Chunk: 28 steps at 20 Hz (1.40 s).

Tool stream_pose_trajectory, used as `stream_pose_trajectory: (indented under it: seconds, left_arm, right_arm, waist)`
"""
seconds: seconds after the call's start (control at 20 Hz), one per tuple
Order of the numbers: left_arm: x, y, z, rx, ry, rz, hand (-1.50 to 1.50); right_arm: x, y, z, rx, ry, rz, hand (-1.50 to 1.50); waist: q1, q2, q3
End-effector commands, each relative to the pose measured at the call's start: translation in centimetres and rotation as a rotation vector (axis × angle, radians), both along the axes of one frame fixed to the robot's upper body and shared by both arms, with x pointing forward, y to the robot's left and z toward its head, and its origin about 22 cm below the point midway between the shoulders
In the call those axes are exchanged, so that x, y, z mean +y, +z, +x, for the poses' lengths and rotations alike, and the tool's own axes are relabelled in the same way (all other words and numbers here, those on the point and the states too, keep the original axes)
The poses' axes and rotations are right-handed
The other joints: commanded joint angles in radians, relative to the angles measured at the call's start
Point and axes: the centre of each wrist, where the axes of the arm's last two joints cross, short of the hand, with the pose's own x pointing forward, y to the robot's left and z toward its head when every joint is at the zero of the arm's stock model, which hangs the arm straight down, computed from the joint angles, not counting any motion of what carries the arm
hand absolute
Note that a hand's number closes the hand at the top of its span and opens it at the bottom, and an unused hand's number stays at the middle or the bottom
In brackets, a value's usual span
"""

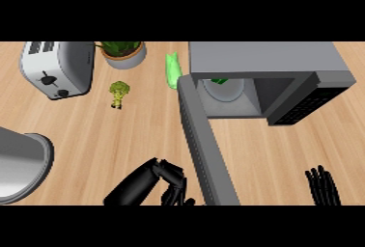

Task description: Pick up the milk, place it into the microwave and close the microwave

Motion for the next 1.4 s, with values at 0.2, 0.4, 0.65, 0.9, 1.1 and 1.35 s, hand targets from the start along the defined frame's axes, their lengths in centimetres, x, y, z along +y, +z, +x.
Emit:
stream_pose_trajectory:
  seconds: [0.2,0.4,0.65,0.9,1.1,1.35]
  left_arm:
    - [-7.3,-2.4,2.6,-0.055,-0.075,0.141,1.50]
    - [-9.5,-4.5,1.2,0.003,-0.122,0.167,1.50]
    - [-12.2,-4.8,1.3,0.047,-0.110,0.217,1.50]
    - [-12.4,-5.2,3.6,0.052,0.021,0.150,1.50]
    - [-12.7,-4.2,4.4,0.051,0.104,0.032,-1.50]
    - [-12.6,-2.9,6.9,0.003,0.217,-0.053,-1.50]
  right_arm:
    - [-1.7,1.9,-1.5,-0.081,0.063,0.036,-1.50]
    - [-1.1,4.4,-1.4,-0.133,0.107,0.044,-1.50]
    - [-0.7,6.4,0.7,-0.221,0.192,0.067,-1.50]
    - [0.6,8.8,1.2,-0.254,0.270,0.086,-1.50]
    - [0.3,10.1,1.5,-0.266,0.288,0.094,-1.50]
    - [0.8,11.3,1.1,-0.253,0.328,0.094,-1.50]
  waist:
    - [-0.013,0.003,0.000]
    - [-0.017,0.003,0.000]
    - [-0.076,0.009,0.000]
    - [-0.116,0.020,-0.003]
    - [-0.143,0.026,-0.004]
    - [-0.200,0.035,-0.006]
